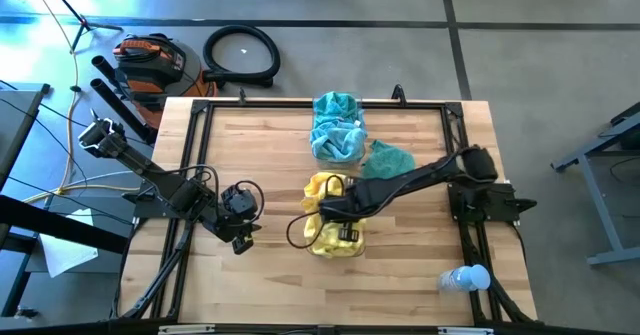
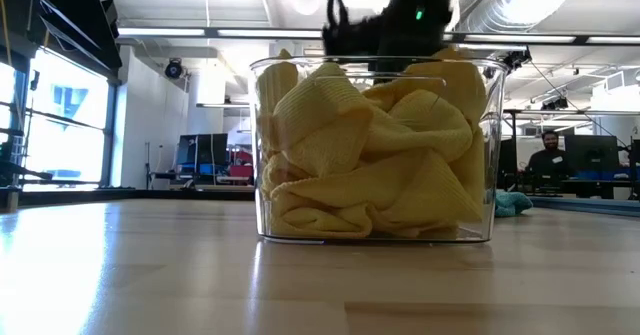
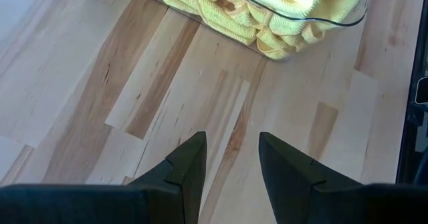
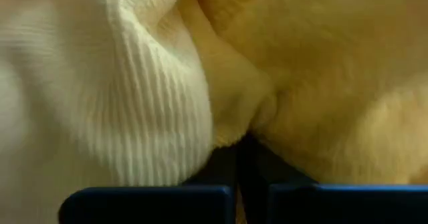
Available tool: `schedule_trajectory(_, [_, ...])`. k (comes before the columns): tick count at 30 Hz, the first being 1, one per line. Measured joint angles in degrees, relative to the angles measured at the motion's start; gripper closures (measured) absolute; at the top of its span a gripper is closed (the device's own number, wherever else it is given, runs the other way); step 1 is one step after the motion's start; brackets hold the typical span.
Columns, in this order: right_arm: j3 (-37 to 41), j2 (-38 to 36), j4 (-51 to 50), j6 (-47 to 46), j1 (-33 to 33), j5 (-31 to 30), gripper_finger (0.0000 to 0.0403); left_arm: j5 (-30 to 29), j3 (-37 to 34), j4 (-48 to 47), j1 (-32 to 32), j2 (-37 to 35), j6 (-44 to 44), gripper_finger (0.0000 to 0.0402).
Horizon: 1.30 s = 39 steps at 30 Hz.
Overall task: Sort microfiber towel by color & place in baskets
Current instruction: Put the yellow towel into the bottom transparent bin, then put the blue towel into the top transparent bin
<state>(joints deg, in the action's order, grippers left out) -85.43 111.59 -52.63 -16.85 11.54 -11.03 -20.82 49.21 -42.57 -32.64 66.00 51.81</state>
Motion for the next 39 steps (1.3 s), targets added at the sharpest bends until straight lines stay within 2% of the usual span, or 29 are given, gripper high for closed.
schedule_trajectory(6, [-0.3,4.6,4.2,1.9,-1.0,0.3,0.0403,0.0,0.0,0.0,0.0,0.0,0.0,0.0277])
schedule_trajectory(15, [-0.2,4.9,4.6,1.0,-1.7,1.6,0.0403,0.0,0.0,0.0,0.0,0.0,0.1,0.0277])
schedule_trajectory(39, [0.1,-9.3,-1.5,-11.7,-0.3,2.0,0.0403,0.0,0.0,0.0,0.0,0.0,0.0,0.0277])
